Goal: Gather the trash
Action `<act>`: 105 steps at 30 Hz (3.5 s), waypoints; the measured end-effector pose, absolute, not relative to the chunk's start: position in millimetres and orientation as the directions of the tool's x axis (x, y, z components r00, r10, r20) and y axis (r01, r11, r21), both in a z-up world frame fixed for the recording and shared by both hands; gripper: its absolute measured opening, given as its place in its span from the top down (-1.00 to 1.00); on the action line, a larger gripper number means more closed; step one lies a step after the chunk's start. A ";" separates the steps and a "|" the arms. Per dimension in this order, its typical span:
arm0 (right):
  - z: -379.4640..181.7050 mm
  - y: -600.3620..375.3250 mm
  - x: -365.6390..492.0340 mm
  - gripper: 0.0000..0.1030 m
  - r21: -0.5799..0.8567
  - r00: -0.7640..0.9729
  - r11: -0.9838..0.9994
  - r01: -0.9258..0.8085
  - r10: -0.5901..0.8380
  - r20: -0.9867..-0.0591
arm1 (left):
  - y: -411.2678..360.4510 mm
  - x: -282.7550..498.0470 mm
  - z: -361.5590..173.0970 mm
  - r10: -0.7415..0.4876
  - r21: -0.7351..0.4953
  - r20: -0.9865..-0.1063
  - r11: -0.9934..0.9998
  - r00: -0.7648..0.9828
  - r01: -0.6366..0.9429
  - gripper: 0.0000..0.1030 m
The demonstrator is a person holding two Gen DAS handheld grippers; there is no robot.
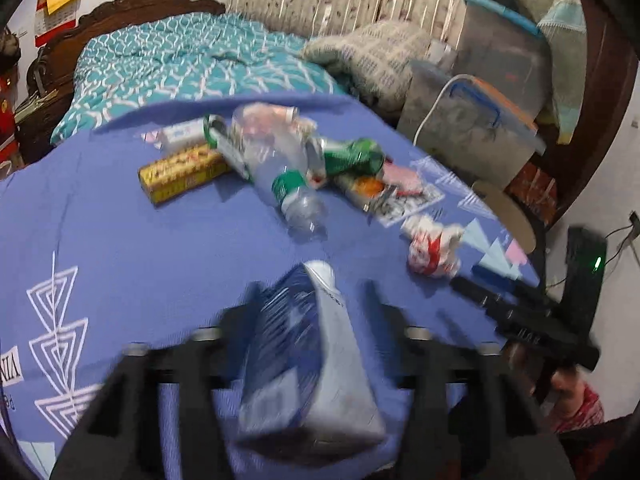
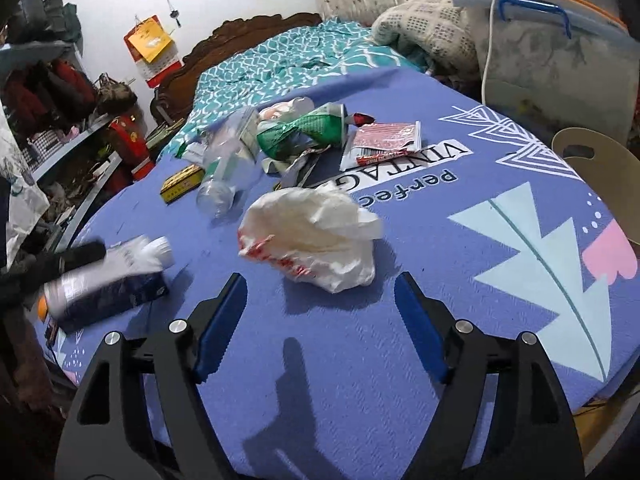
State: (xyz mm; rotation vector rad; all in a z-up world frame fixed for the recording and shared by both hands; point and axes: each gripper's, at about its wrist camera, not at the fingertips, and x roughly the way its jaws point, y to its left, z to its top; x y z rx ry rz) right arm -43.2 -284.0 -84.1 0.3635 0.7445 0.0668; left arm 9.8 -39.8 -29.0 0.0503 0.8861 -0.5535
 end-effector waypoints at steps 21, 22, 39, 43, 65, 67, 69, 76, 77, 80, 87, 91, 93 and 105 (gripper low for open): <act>-73.5 -283.9 -24.4 0.37 0.280 0.780 0.956 0.083 0.113 -0.615 | -49.8 3.6 -53.6 -0.415 -0.125 -0.804 0.818 0.425 0.562 0.07; -73.2 -293.2 -28.7 0.38 0.290 0.787 0.951 0.107 0.097 -0.610 | -62.8 5.8 -47.8 -0.450 -0.145 -0.794 0.793 0.408 0.592 0.07; -97.8 -535.0 -80.6 -0.26 0.403 0.722 0.692 0.599 -0.249 -0.646 | -432.4 58.6 -59.3 -0.621 -0.303 -0.783 0.330 -0.036 0.894 -0.10; -95.4 -540.9 -98.7 -0.38 0.423 0.738 0.655 0.626 -0.323 -0.593 | -456.7 66.7 -59.0 -0.613 -0.260 -0.790 0.361 0.018 0.896 -0.36; -76.8 -323.5 -14.5 -0.14 0.444 0.795 0.853 0.274 0.059 -0.604 | -68.9 68.3 -64.8 -0.529 -0.216 -0.720 0.786 0.449 0.579 -0.44; -81.8 -302.0 -1.1 -0.12 0.438 0.772 0.867 0.239 0.103 -0.627 | -45.9 66.9 -71.4 -0.473 -0.168 -0.723 0.827 0.504 0.536 -0.44; -86.2 -281.2 11.2 -0.05 0.431 0.747 0.879 0.201 0.147 -0.648 | -28.4 66.9 -76.1 -0.459 -0.177 -0.722 0.846 0.518 0.503 -0.44; -79.8 -242.5 34.4 -0.02 0.402 0.722 0.906 0.134 0.189 -0.666 | 5.1 74.4 -72.5 -0.545 -0.325 -0.660 0.827 0.517 0.458 -0.43; -78.1 -238.1 37.5 -0.02 0.399 0.719 0.908 0.126 0.193 -0.667 | 8.1 74.8 -71.5 -0.559 -0.347 -0.648 0.821 0.517 0.453 -0.43; -70.7 -228.7 44.0 -0.02 0.382 0.717 0.920 0.094 0.204 -0.667 | 18.3 75.0 -70.6 -0.583 -0.401 -0.618 0.811 0.528 0.426 -0.43; -66.8 -207.6 51.4 -0.02 0.369 0.711 0.927 0.059 0.220 -0.668 | 36.9 78.4 -71.5 -0.608 -0.489 -0.579 0.792 0.543 0.366 -0.43; -74.4 -218.8 45.2 -0.02 0.372 0.710 0.923 0.101 0.195 -0.676 | 34.1 77.6 -70.9 -0.608 -0.480 -0.583 0.793 0.539 0.375 -0.43; -78.4 -230.9 41.8 -0.03 0.379 0.714 0.916 0.133 0.177 -0.677 | 30.1 76.6 -70.2 -0.600 -0.462 -0.589 0.800 0.541 0.383 -0.44; -99.1 -286.1 40.4 -0.04 0.530 0.720 0.810 0.252 0.209 -0.661 | 24.4 78.9 -76.9 -0.567 -0.427 -0.620 0.823 0.541 0.374 -0.44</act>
